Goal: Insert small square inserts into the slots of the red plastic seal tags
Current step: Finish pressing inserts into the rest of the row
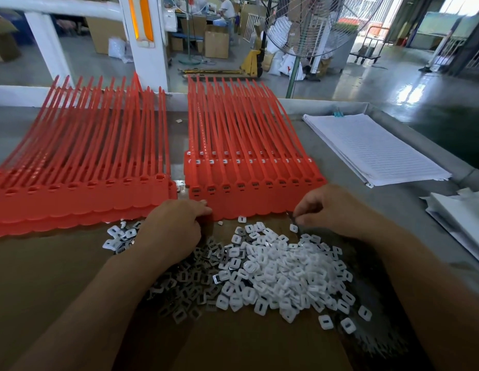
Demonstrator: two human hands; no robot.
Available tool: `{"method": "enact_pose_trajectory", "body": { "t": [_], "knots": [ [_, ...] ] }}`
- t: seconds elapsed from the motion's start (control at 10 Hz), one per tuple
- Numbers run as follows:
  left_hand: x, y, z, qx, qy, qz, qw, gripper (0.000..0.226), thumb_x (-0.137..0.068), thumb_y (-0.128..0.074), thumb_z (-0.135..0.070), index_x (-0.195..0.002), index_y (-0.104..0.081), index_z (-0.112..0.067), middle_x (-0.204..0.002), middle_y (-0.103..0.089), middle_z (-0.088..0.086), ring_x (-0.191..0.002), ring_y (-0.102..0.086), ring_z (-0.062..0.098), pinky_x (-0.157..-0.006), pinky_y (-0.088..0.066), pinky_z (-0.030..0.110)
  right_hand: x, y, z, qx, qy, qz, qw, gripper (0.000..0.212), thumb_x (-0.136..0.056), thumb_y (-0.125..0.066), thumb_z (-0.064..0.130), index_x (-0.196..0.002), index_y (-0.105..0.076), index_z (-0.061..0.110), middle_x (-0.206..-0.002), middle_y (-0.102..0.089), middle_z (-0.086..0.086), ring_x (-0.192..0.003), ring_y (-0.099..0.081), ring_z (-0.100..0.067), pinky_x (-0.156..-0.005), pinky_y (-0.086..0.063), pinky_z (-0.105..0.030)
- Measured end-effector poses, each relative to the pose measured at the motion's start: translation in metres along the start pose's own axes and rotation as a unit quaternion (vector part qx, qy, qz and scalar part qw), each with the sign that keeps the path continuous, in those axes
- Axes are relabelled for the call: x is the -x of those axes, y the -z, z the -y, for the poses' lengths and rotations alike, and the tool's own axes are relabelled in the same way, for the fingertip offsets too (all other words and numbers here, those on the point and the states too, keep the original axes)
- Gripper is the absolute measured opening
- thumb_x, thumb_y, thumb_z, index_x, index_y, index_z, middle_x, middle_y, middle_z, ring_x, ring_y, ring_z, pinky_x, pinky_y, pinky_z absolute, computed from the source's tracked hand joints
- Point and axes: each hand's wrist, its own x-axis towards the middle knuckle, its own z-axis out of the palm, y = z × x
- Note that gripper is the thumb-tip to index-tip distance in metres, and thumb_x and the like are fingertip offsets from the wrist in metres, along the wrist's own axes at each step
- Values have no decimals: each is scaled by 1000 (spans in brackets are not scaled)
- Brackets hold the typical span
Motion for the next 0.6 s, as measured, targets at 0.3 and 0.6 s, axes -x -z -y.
{"method": "enact_pose_trajectory", "body": {
  "t": [0.3,0.6],
  "knots": [
    [1,-1,1,-3,2,-6,1000,52,-83,-41,0,-128,-52,-25,-138,-43,-15,-128,-38,11,-105,-28,26,11,-11,18,-29,57,58,996,21,-71,-77,24,-67,-64,39,-70,-64,29,-66,-58,13,-58,-41,-2],
    [0,-1,1,-5,-4,-3,1000,51,-83,-41,0,-128,-52,-23,-138,-43,-13,-129,-37,10,-106,-27,25,10,-27,28,-44,80,55,994,15,-76,-74,18,-77,-67,31,-73,-62,15,-67,-56,14,-57,-40,-1]
  ]
}}
